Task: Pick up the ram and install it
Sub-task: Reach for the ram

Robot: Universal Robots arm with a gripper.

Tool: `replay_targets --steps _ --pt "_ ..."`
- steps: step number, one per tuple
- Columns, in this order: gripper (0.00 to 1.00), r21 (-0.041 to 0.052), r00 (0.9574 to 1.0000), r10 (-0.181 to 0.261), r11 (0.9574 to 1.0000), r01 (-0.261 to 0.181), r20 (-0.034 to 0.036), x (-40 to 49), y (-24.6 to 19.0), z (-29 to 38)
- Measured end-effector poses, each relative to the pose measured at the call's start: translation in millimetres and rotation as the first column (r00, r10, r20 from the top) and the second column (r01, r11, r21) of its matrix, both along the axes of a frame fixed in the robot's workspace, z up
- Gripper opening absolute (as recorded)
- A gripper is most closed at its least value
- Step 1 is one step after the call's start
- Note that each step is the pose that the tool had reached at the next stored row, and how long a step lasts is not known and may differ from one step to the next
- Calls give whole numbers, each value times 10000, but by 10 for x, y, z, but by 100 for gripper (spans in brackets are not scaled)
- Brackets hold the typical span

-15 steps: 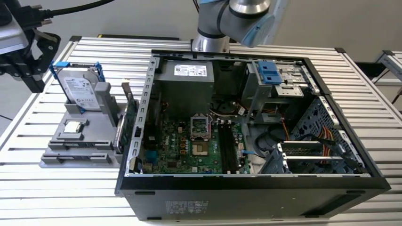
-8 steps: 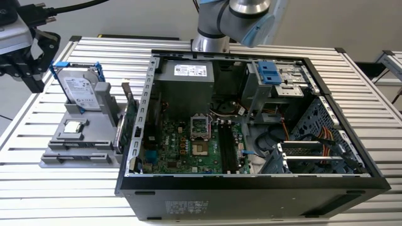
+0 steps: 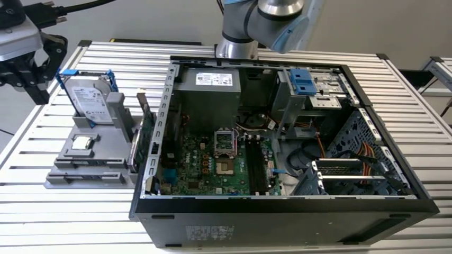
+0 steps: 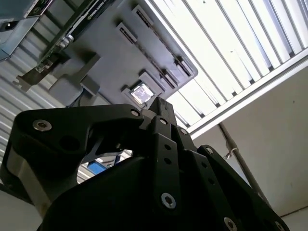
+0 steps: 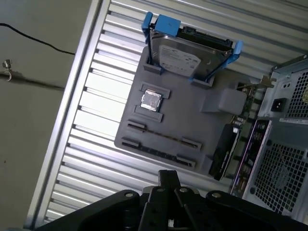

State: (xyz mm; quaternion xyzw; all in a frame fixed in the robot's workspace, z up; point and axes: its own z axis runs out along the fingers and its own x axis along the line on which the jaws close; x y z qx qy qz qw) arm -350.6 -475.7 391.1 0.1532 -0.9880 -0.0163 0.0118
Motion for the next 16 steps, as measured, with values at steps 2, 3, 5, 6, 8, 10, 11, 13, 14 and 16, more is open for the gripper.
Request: replay_targets --steps 2,3,5,6,8,10,11,13,14,16 --pt "0 -1 9999 149 9999 -149 0 0 0 0" --pt "0 -1 9997 228 9997 -228 0 0 0 0" --pt "0 0 9993 371 9993 -371 0 0 0 0" --pt "0 0 9990 444 9990 -444 0 0 0 -1" --pt "0 -1 9983 590 9983 -590 0 0 0 0" --pt "0 0 9973 735 9973 -735 0 0 0 0" --pt "0 -1 9967 809 9967 -809 0 0 0 0" --pt "0 -1 9954 959 9954 -959 -1 0 0 0" --pt "0 0 9947 1027 9947 -1027 0 0 0 -1" --pt "0 -1 9931 1176 9931 -1176 0 0 0 -1"
